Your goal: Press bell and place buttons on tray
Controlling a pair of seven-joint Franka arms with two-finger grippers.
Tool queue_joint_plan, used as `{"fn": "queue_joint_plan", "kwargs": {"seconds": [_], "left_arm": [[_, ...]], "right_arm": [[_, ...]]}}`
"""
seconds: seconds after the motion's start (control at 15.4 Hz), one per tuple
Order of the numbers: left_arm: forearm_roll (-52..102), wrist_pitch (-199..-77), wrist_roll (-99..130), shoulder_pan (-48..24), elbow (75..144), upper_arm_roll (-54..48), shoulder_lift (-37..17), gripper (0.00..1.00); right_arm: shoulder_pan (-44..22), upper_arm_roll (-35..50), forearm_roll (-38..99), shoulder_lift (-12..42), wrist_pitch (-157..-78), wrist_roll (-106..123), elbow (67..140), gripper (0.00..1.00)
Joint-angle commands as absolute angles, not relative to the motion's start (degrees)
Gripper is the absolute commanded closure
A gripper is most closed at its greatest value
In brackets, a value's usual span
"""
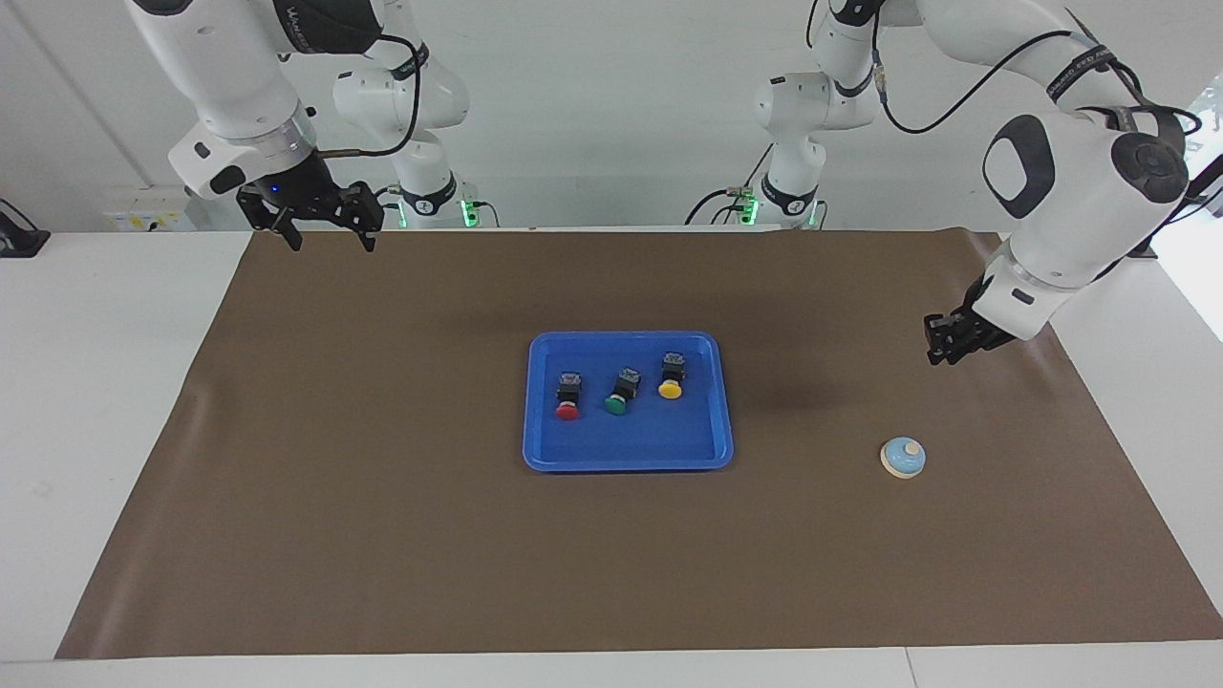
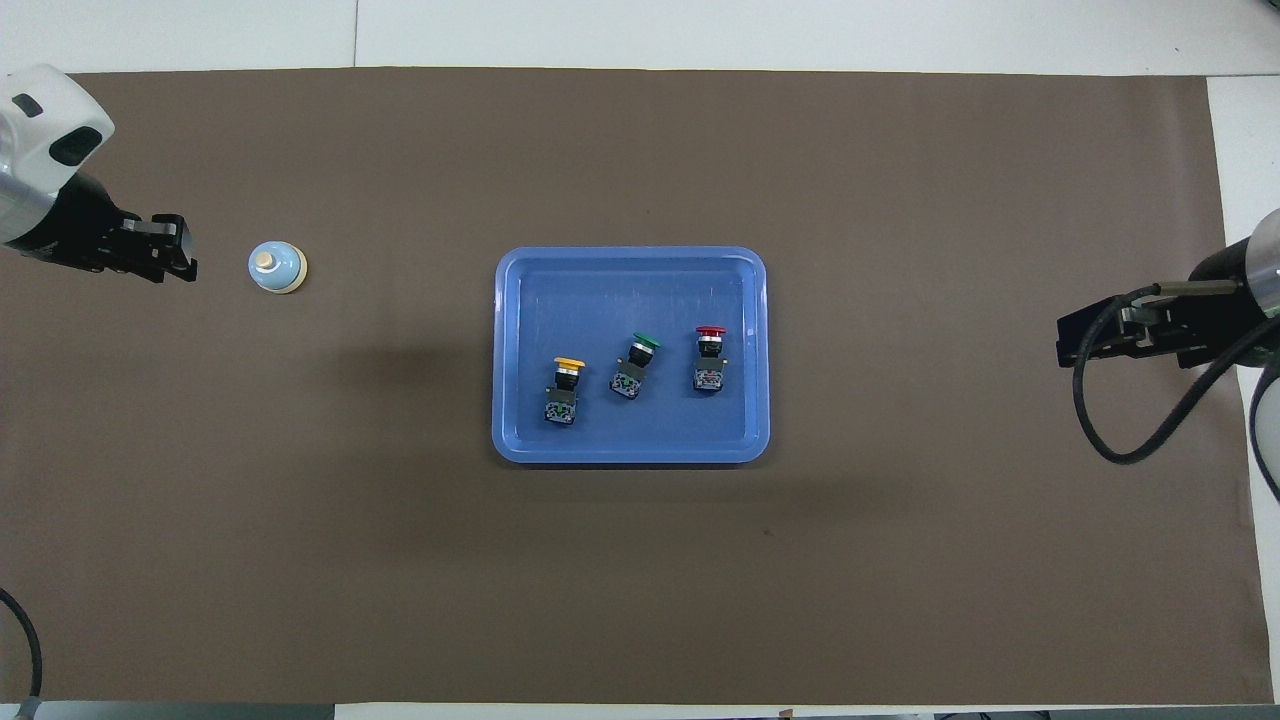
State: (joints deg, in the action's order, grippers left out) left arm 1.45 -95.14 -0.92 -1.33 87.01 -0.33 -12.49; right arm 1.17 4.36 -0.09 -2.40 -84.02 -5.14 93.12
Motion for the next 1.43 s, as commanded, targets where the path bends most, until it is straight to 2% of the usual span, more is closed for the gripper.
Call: {"fn": "queue_joint_plan", "kwargs": {"seconds": [0.0,0.52,0.71,1.04,1.36], "left_arm": [[1.8,-92.0,-0.1,-1.9,84.0,0.3,-13.0,0.0],[1.7,-94.4,-0.2,-1.5,85.3,0.3,-12.6,0.0],[1.7,-96.8,-0.4,-1.2,91.3,0.3,-6.8,0.0],[1.6,-96.6,-0.5,-1.3,97.2,0.3,0.0,0.0],[1.6,-93.5,-0.6,-1.4,99.1,0.3,4.6,0.0]], "right_arm": [[2.1,4.7,0.9,-3.6,-84.7,-5.4,94.5,0.0],[2.1,4.7,0.8,-3.6,-84.7,-5.4,94.5,0.0],[2.1,4.7,0.8,-3.6,-84.7,-5.4,94.5,0.0],[2.1,4.7,0.9,-3.6,-84.7,-5.4,94.5,0.0],[2.1,4.7,0.8,-3.6,-84.7,-5.4,94.5,0.0]]}}
